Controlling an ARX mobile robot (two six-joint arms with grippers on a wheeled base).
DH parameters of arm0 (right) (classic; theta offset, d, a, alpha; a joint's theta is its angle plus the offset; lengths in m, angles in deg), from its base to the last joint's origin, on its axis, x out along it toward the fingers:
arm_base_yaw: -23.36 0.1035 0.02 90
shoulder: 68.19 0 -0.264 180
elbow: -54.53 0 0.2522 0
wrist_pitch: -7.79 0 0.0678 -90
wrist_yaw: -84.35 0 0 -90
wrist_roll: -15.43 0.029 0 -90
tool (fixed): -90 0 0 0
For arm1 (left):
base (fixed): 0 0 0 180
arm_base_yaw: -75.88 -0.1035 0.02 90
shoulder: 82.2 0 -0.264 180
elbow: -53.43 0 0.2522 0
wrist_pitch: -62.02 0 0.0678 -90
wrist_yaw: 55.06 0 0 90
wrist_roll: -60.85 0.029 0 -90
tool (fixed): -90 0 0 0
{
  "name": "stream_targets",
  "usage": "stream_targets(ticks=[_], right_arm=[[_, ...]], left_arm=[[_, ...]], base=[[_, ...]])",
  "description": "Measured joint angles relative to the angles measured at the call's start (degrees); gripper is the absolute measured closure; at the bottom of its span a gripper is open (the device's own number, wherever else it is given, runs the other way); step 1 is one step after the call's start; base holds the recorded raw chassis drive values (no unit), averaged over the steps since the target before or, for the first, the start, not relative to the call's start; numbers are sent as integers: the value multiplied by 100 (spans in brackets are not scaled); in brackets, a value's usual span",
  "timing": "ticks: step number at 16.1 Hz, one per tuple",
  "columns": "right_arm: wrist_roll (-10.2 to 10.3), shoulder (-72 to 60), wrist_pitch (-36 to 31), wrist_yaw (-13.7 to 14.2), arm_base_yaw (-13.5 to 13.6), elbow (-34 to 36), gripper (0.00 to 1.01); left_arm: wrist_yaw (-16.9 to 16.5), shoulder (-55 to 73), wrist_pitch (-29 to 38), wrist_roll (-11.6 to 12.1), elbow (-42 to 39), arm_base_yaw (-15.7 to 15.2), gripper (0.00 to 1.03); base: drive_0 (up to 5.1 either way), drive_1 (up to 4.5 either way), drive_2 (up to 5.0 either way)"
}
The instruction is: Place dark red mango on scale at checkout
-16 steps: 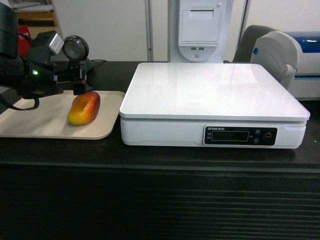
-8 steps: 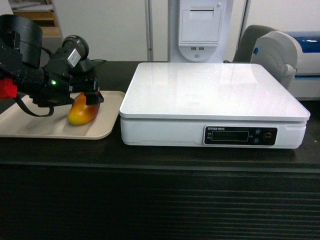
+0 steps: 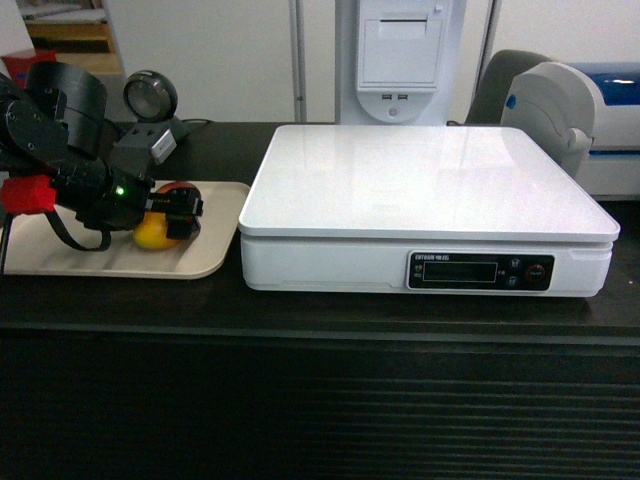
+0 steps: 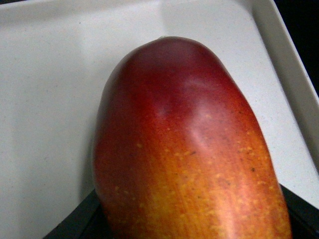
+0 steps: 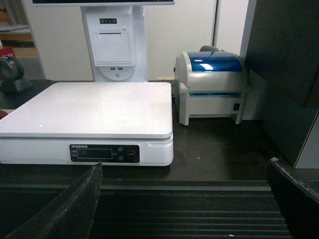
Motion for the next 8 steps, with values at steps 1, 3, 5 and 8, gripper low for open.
stream_targets(ticks=[1, 3, 5, 8], right_arm=[[0, 0, 0, 0, 0, 0, 3], [0, 0, 0, 0, 0, 0, 3], [0, 0, 0, 0, 0, 0, 3], [0, 0, 0, 0, 0, 0, 3]], left_arm=[[20, 0, 0, 33, 0, 0, 37], [20, -7, 63, 107, -22, 0, 43], [24, -155, 153, 175, -232, -2, 43], [22, -697, 188, 319, -525, 28, 43]], base=[[0, 0, 0], [0, 0, 0], [0, 0, 0], [0, 0, 0]])
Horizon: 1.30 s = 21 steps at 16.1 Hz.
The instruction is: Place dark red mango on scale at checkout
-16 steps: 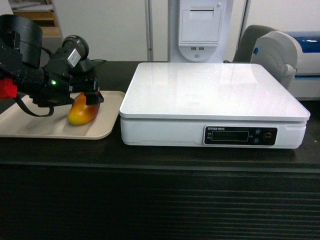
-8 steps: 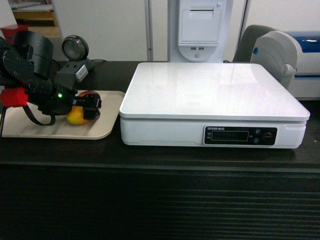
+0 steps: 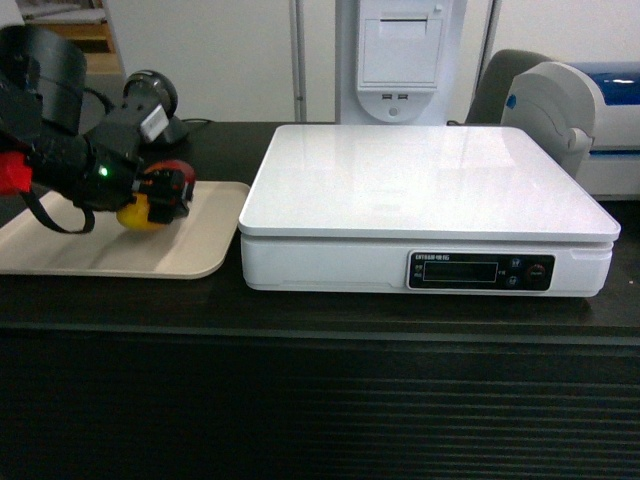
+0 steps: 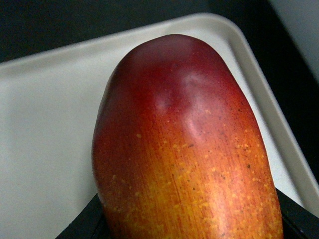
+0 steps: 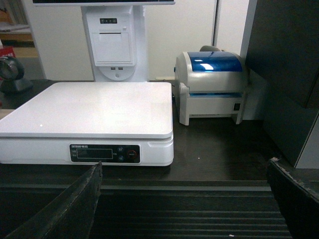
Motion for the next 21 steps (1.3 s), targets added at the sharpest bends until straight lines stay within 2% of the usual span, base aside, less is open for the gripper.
stream_targets(ticks=[2, 4, 8, 11, 14, 18, 21], right_arm=[[0, 0, -2, 0, 0, 0, 3], [0, 0, 0, 0, 0, 0, 3], [0, 0, 0, 0, 0, 0, 3], [0, 0, 0, 0, 0, 0, 3], [0, 0, 0, 0, 0, 0, 3], [0, 0, 0, 0, 0, 0, 3], [0, 0, 0, 0, 0, 0, 3]], left_arm=[[-4, -544, 70, -9, -31, 114, 43], [79, -1165, 179, -179, -22, 413, 43], [118, -1526, -101, -804, 164, 1432, 43], [177, -1233, -271, -1456, 479, 2177, 43], [326, -944, -435, -1799, 960, 2723, 43], [612, -216, -839, -2127, 1565, 3012, 43], [826, 350, -1060, -2291, 2063, 3064, 43]], base=[[0, 0, 0], [0, 0, 0], [0, 0, 0], [0, 0, 0], [0, 0, 0], [0, 0, 0], [0, 0, 0]])
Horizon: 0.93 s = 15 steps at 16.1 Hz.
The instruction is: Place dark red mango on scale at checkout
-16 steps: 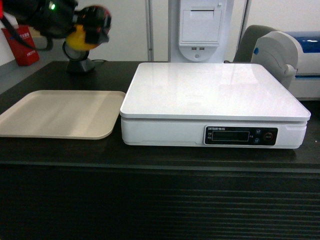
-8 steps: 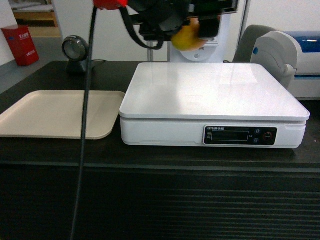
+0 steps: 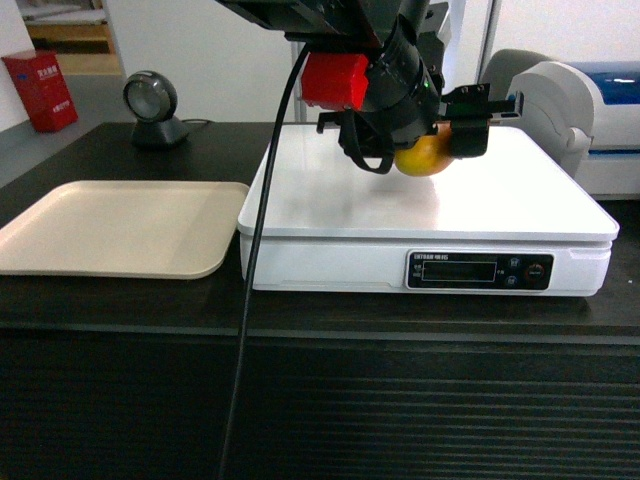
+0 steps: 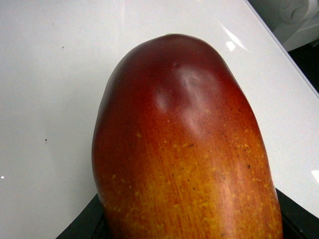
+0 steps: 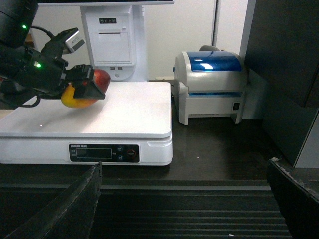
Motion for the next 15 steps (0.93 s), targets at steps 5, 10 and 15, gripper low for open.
stream_targets(ticks=[5, 10, 15], right_arm=[[0, 0, 0, 0, 0, 0, 3], [0, 0, 0, 0, 0, 0, 3], [0, 0, 0, 0, 0, 0, 3]], left_arm=[[225, 400, -205, -9, 463, 0, 44], [153, 481, -262, 205, 466, 9, 20], [101, 35, 385, 632, 162, 7, 5]], base=[[0, 0, 0], [0, 0, 0], [0, 0, 0]])
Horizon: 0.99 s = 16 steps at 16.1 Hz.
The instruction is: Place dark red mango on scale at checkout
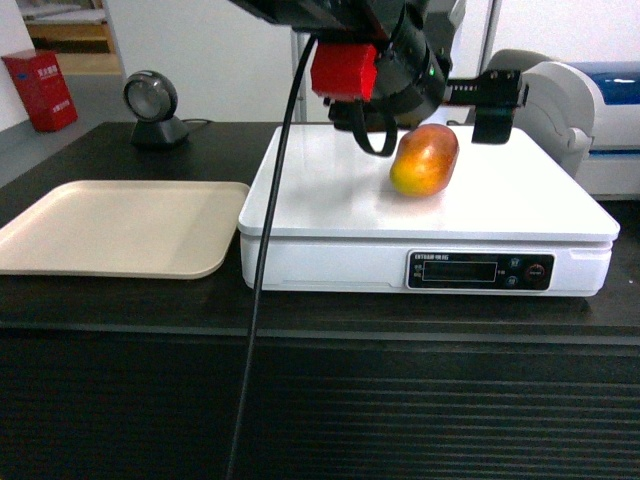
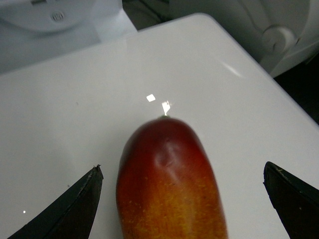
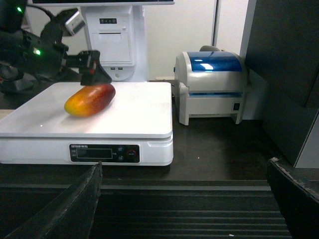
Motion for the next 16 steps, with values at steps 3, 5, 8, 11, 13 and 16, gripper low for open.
stream_targets(ticks=[3, 5, 8, 11, 13, 16], right_arm=[[0, 0, 0, 0, 0, 0, 3], [0, 0, 0, 0, 0, 0, 3], [0, 0, 0, 0, 0, 0, 3], [0, 0, 0, 0, 0, 0, 3], [0, 0, 0, 0, 0, 0, 3], [0, 0, 2, 4, 0, 0, 3]], left_arm=[[-7, -815, 850, 175, -634, -24, 5], [-448, -1692, 1851, 212, -1561, -122, 5], [-726, -3250, 3241, 254, -3049, -664, 5], [-608, -4704, 4009, 385, -4509, -1661, 5], [74, -5716, 3169, 560, -5134, -2006, 12], [573, -6485, 2575, 527, -5757, -2288, 25]], base=[[0, 0, 0], [0, 0, 0], [0, 0, 0], [0, 0, 0], [0, 0, 0], [0, 0, 0]])
